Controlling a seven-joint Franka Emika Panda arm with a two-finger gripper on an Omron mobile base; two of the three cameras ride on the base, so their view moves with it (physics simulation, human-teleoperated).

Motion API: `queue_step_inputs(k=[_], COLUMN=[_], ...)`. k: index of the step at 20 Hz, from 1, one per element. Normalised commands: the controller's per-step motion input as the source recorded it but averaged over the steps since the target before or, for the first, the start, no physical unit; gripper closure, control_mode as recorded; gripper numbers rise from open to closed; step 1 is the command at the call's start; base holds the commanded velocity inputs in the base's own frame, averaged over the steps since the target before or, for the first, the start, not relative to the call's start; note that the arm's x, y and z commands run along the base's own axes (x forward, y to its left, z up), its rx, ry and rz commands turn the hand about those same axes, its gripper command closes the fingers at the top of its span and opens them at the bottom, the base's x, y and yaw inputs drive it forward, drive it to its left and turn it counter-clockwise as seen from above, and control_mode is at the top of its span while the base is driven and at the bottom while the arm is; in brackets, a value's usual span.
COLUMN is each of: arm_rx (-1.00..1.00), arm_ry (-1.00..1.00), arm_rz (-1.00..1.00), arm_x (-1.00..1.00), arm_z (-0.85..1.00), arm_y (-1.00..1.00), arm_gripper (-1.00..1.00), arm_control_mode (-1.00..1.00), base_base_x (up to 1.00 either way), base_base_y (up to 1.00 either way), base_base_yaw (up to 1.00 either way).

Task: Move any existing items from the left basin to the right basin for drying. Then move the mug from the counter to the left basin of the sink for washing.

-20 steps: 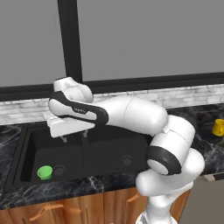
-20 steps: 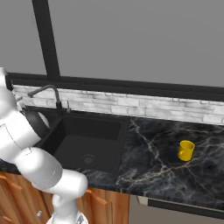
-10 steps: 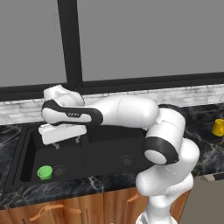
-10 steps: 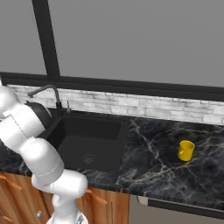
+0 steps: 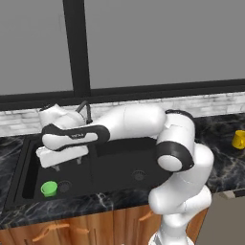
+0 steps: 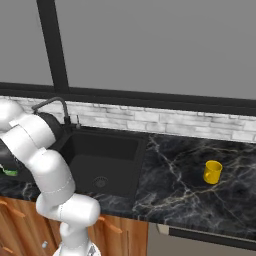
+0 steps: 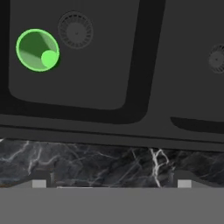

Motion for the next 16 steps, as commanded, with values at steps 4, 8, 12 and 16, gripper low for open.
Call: queue_step_inputs(k=[4,8,12,16], arm_rx=[0.0,-0.01,0.0,0.0], arm_ry=[0.0,0.0,0.0,0.01], arm_rz=[0.0,0.0,-0.01,-0.02], arm_x=[0.13,0.16,0.07,0.13], arm_z=[-0.31,-0.31,-0.31,-0.27], arm_y=[0.22,0.18,0.07,0.03], arm_gripper=[-1.0,-1.0,-1.0,-1.0], arm_control_mode=[-1.0,-1.0,-1.0,-1.0], base_base_x=[0.0,0.0,0.0,0.0], base_base_y=[0.0,0.0,0.0,0.0], base_base_yaw=[0.0,0.0,0.0,0.0])
